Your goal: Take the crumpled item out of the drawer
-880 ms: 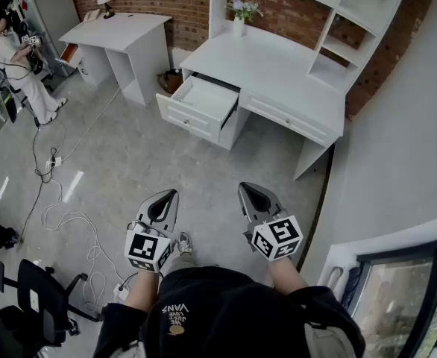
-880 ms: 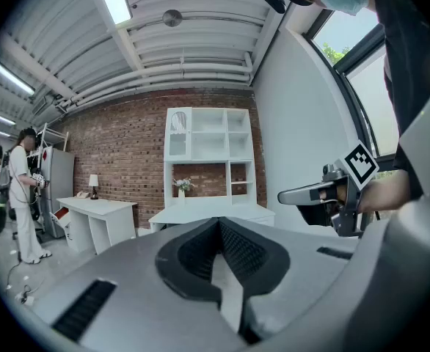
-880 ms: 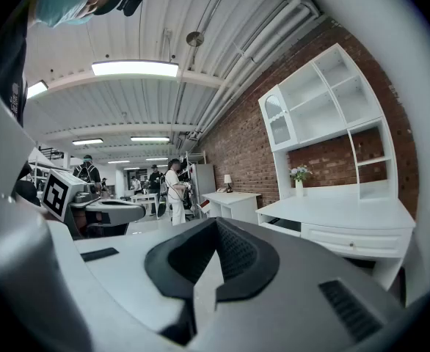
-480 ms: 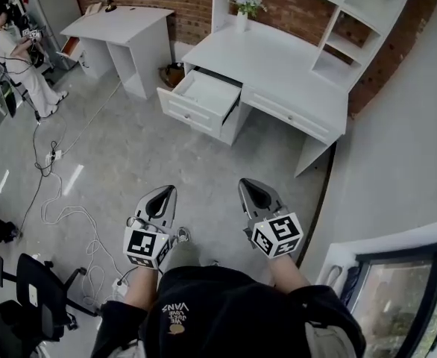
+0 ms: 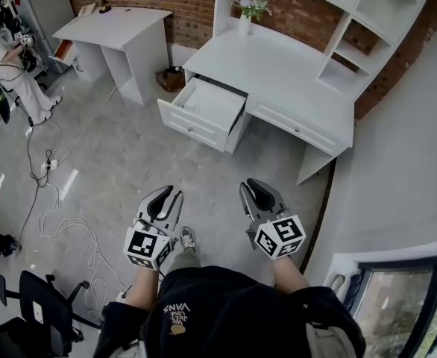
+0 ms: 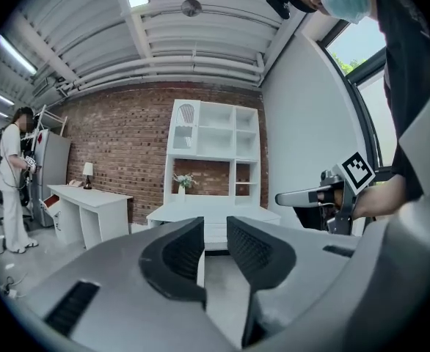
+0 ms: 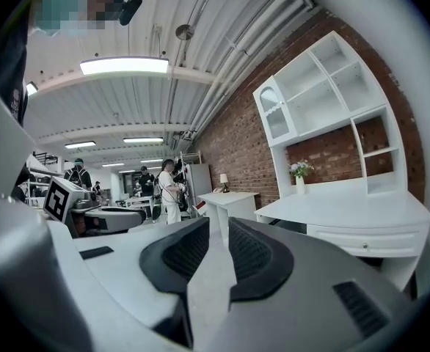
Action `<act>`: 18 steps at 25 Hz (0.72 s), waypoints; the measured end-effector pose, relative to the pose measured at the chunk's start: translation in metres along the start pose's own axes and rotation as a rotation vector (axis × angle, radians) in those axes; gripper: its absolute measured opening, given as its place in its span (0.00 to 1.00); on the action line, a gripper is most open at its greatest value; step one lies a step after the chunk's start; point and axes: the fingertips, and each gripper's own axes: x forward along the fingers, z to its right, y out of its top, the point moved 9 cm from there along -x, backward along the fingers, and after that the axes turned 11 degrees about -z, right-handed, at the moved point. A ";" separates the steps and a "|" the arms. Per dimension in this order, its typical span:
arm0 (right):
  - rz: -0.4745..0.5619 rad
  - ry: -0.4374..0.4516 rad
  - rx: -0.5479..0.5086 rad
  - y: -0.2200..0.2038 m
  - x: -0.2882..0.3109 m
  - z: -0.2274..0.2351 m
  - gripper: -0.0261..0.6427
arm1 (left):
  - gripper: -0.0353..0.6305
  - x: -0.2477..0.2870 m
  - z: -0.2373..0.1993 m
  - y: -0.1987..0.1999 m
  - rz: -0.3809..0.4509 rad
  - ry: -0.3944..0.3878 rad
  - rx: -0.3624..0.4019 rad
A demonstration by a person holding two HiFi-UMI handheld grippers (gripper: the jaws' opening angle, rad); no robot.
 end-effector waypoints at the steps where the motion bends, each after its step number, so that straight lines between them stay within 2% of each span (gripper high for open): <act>1: -0.001 -0.004 -0.001 0.005 0.013 0.002 0.15 | 0.17 0.007 -0.013 0.003 0.000 -0.005 -0.003; 7: 0.009 -0.036 0.001 0.040 0.087 0.008 0.22 | 0.21 0.041 -0.089 0.022 -0.003 -0.031 -0.008; 13: 0.015 -0.069 0.003 0.067 0.153 0.012 0.23 | 0.24 0.069 -0.158 0.038 -0.017 -0.051 0.007; 18: 0.003 -0.086 0.011 0.078 0.194 0.026 0.23 | 0.24 0.095 -0.196 0.046 -0.024 -0.058 0.009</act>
